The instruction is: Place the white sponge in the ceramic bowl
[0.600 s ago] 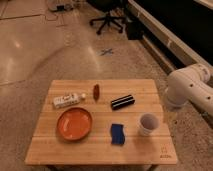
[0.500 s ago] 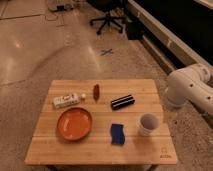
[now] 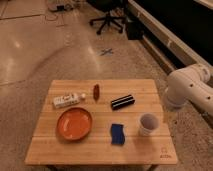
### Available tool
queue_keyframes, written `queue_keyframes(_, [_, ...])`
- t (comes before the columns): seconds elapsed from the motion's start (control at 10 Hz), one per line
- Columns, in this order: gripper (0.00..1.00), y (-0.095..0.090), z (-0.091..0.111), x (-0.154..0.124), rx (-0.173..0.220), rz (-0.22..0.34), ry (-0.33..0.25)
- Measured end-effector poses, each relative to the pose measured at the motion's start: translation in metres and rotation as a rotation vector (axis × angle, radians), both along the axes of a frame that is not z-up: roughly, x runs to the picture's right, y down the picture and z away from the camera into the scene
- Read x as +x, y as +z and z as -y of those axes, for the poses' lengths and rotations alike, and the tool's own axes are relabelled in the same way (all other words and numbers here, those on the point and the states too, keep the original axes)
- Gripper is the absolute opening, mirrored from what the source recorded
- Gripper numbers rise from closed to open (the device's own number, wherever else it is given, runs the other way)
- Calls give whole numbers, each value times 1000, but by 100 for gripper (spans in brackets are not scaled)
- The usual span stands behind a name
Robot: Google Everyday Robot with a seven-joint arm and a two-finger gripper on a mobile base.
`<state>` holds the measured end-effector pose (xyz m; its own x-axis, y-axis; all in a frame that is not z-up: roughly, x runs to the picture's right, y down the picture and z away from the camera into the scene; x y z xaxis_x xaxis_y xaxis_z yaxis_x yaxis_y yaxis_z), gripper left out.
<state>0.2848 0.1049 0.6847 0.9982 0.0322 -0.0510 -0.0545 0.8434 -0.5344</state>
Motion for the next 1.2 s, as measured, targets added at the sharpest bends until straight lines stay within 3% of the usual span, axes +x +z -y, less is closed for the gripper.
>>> queue_keyframes(1.0, [65, 0, 1, 0, 1, 0, -5])
queue_keyframes(1.2, [65, 3, 13, -30, 14, 47, -76])
